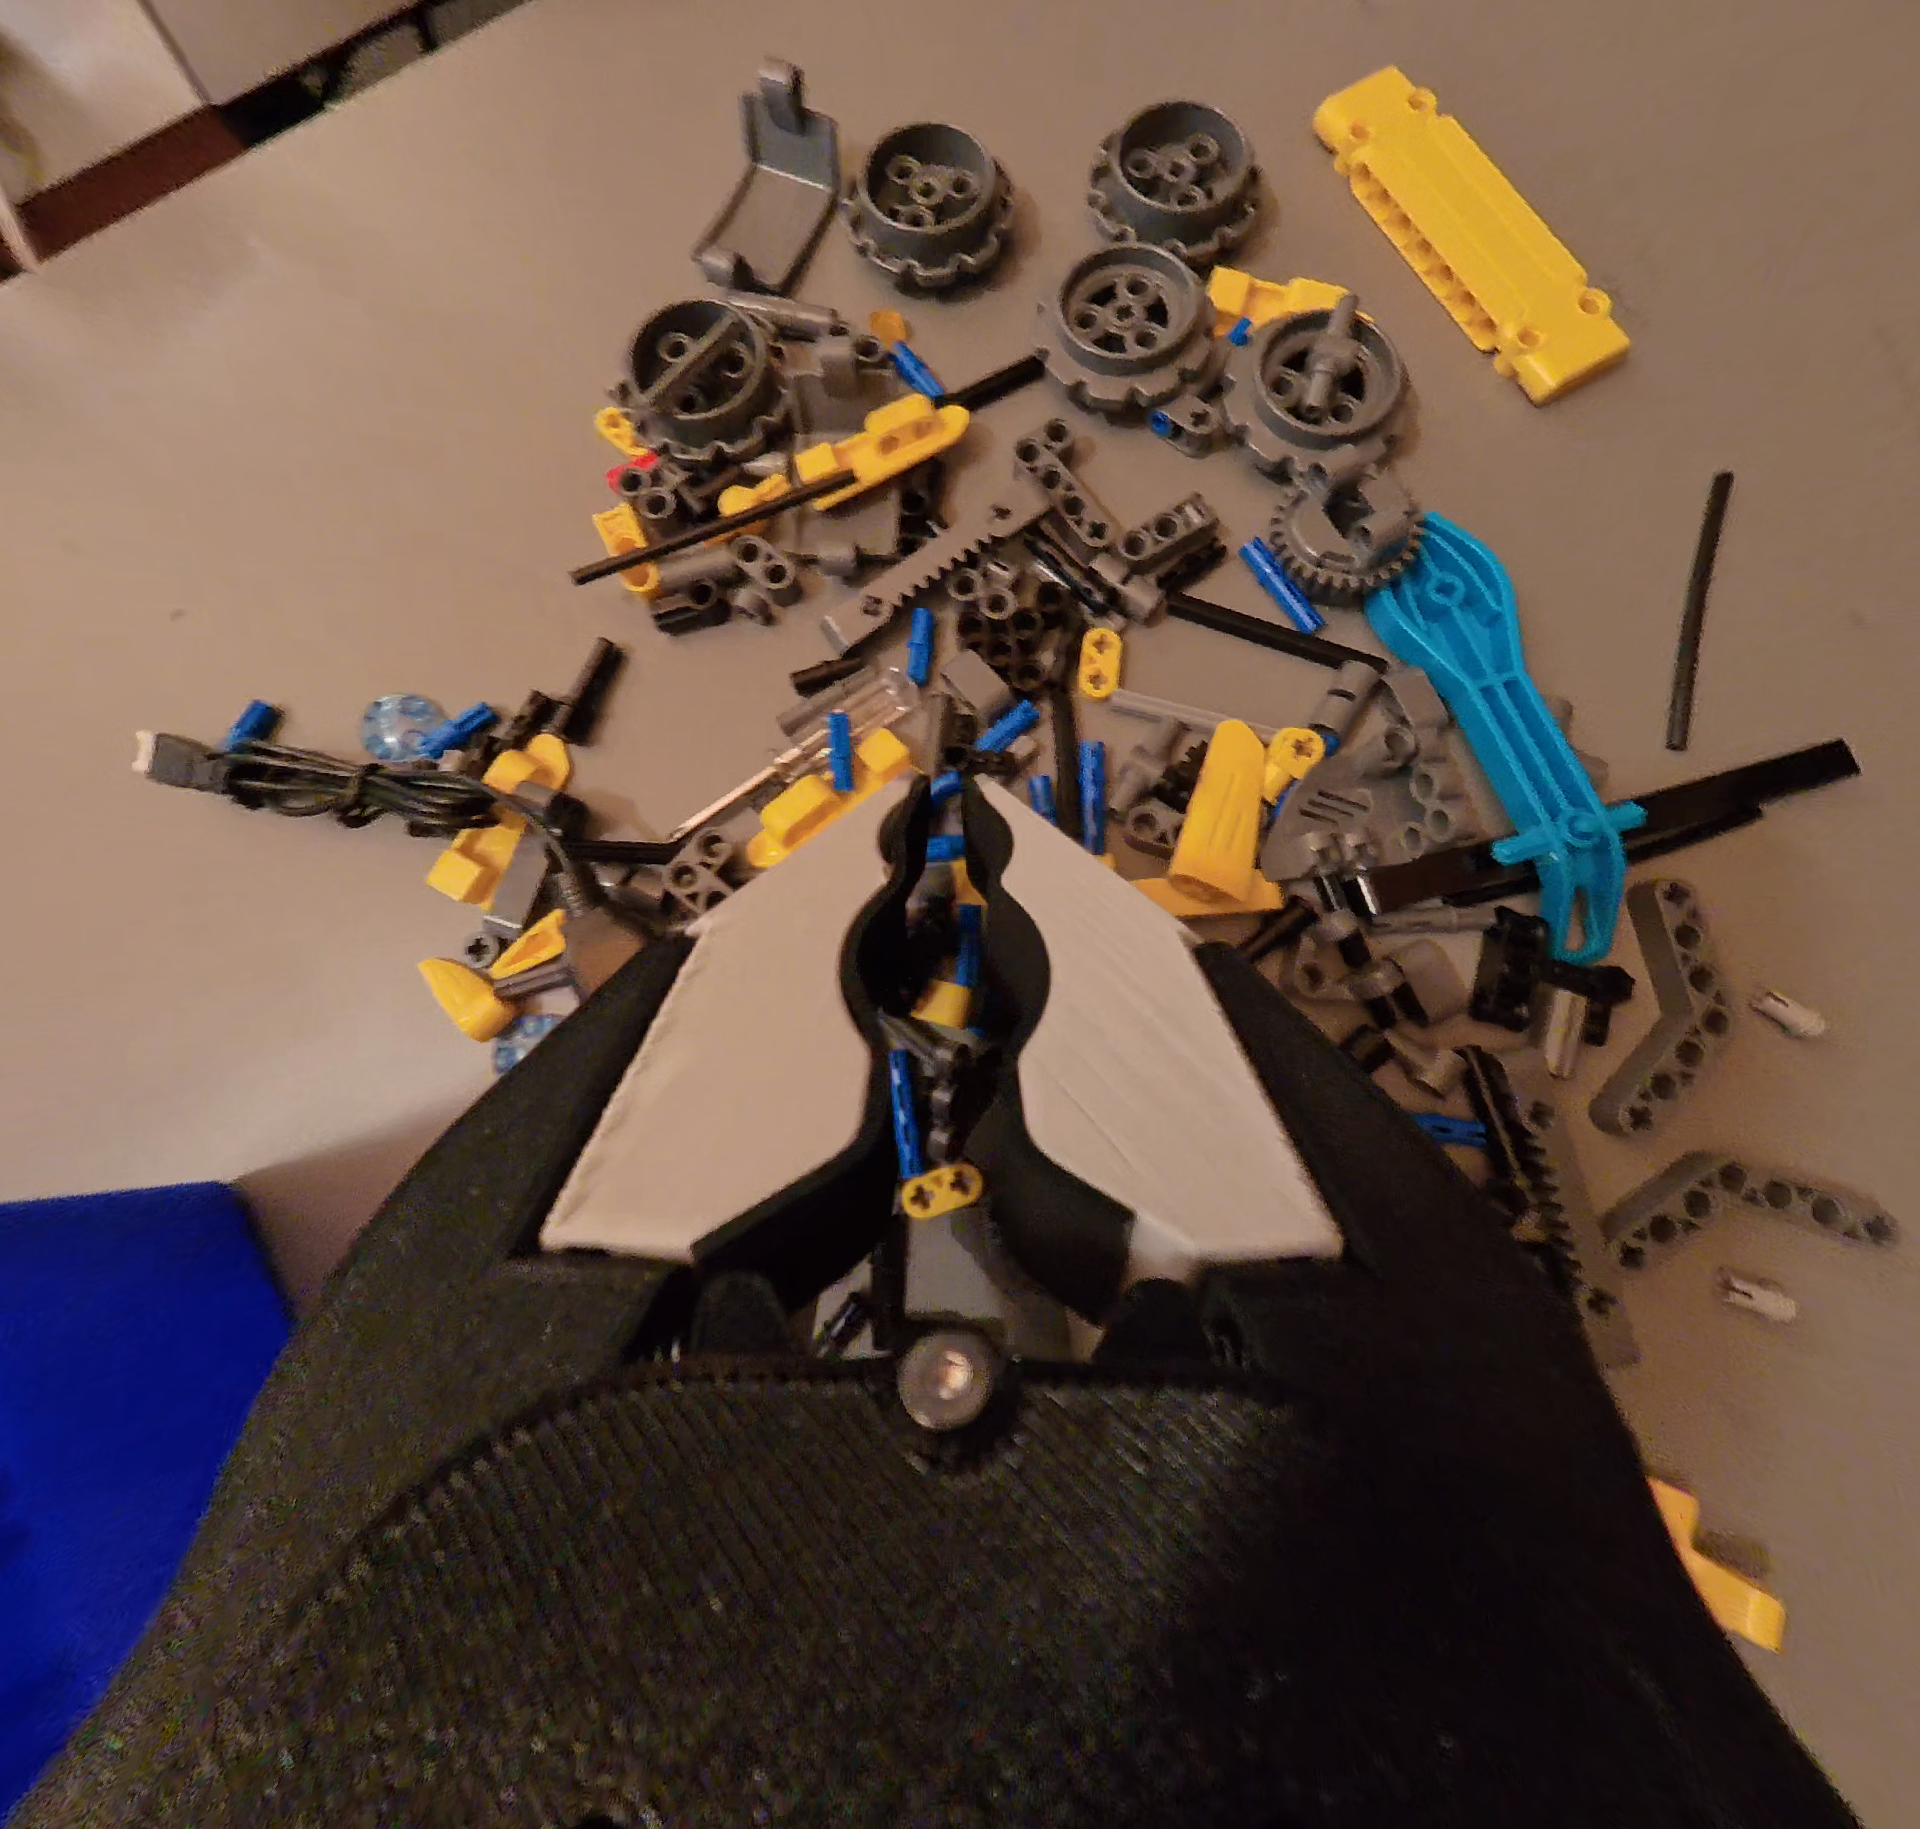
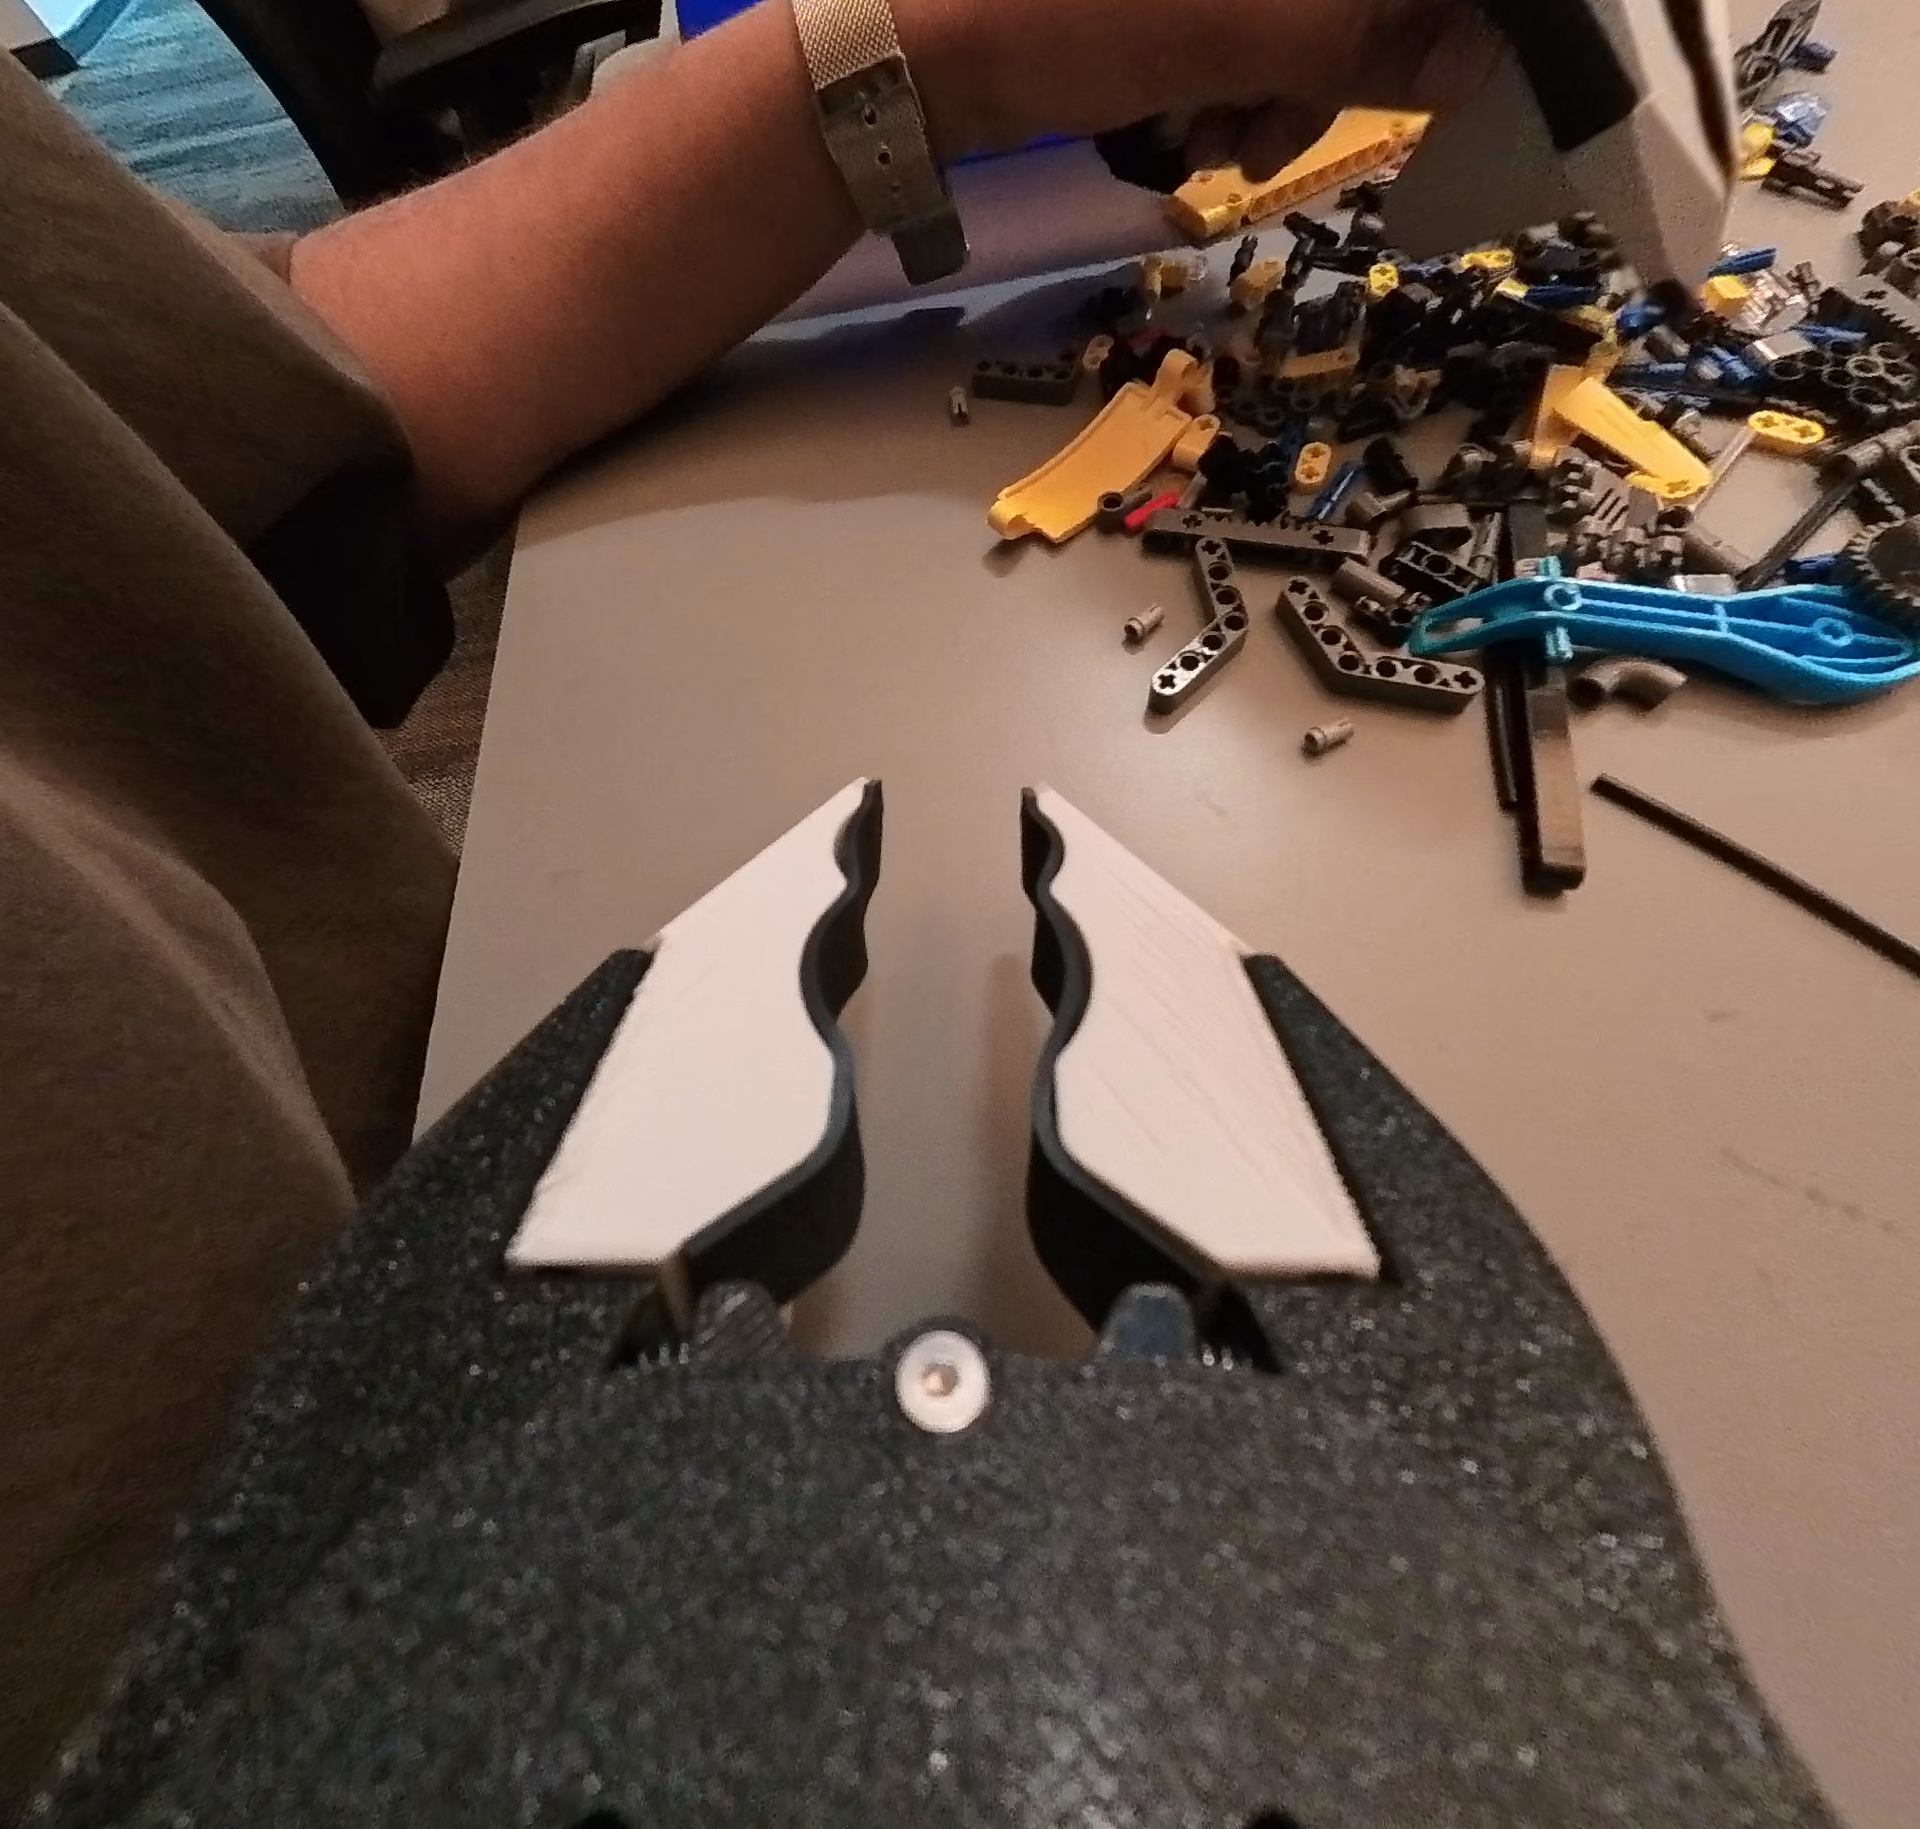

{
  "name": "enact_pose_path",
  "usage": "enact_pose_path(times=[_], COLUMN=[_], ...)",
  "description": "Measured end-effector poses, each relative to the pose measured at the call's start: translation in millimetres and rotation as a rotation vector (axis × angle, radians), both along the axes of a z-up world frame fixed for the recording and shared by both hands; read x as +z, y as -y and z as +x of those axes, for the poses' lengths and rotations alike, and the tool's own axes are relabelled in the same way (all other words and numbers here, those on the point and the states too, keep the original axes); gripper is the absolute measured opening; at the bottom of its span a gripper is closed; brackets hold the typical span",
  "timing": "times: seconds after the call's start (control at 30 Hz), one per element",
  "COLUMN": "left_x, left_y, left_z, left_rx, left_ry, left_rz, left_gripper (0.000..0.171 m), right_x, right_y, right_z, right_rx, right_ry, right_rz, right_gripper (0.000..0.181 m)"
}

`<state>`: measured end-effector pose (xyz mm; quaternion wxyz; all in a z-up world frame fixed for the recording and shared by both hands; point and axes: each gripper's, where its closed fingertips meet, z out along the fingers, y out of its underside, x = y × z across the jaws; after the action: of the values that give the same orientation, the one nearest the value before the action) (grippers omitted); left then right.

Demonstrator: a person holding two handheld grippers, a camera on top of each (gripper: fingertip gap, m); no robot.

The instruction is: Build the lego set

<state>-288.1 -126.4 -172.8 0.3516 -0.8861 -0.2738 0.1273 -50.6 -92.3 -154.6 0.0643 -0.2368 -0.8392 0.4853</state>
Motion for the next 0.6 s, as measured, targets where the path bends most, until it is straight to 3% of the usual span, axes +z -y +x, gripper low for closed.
enact_pose_path(times=[0.13, 0.6], left_x=[2, -11], left_y=[5, -13], left_z=[-15, -12], left_rx=[0.066, -0.002], left_ry=[-0.049, -0.007], left_rz=[0.002, -0.029], left_gripper=[0.001, 0.0], right_x=[0, 0], right_y=[0, 0], right_z=[0, 0], right_rx=[0.002, 0.003], right_ry=[0.003, 0.015], right_rz=[-0.001, -0.011], right_gripper=[0.026, 0.025])
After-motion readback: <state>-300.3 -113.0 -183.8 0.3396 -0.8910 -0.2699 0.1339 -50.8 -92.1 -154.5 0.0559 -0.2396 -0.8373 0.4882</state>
